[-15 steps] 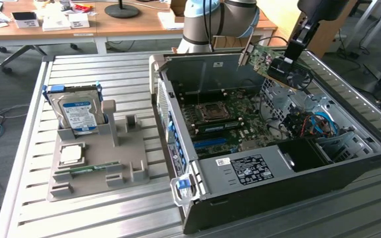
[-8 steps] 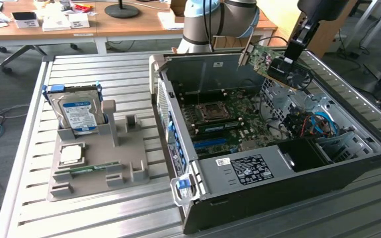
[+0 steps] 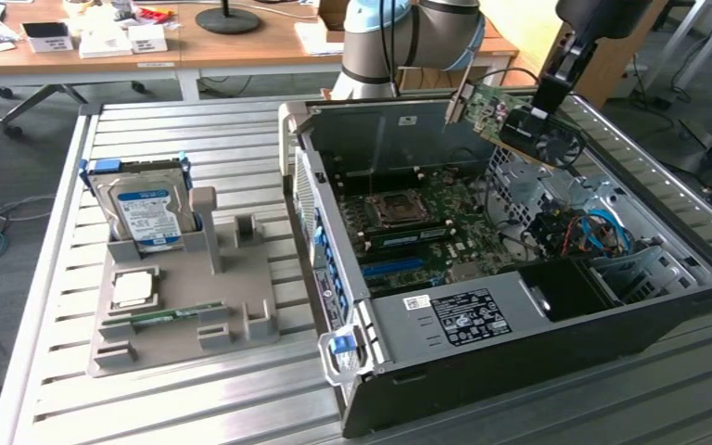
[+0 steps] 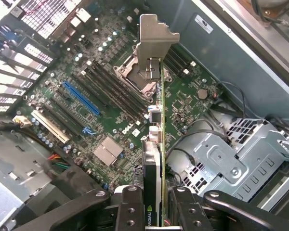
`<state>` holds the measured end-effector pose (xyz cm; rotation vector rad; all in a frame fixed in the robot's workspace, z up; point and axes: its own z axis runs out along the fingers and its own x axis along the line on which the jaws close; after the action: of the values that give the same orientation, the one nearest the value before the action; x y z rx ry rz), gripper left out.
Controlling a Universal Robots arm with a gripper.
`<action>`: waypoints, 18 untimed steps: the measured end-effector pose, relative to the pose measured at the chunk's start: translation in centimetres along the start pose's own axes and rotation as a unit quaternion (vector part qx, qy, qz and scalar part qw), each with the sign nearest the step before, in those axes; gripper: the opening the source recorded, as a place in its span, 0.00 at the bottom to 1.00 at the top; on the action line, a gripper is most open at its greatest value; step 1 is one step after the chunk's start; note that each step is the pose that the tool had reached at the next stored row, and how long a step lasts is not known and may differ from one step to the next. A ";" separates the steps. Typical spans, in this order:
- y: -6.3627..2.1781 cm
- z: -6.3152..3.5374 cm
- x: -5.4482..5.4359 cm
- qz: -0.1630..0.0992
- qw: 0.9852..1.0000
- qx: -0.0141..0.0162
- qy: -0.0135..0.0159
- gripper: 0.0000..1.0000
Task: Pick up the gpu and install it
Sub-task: 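Insert the gpu into the slot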
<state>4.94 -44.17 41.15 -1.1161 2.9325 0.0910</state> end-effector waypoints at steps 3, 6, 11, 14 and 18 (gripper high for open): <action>0.00 0.00 0.0 -0.016 1.000 0.000 0.001 0.27; 0.00 0.01 0.0 -0.033 0.999 -0.001 0.002 0.27; 0.00 0.02 0.0 -0.066 0.998 -0.002 0.004 0.27; 0.00 0.02 0.0 -0.085 0.996 -0.002 0.005 0.27; 0.00 0.02 0.0 -0.093 0.996 -0.002 0.005 0.27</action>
<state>4.94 -44.17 41.13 -1.3874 2.8204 0.0909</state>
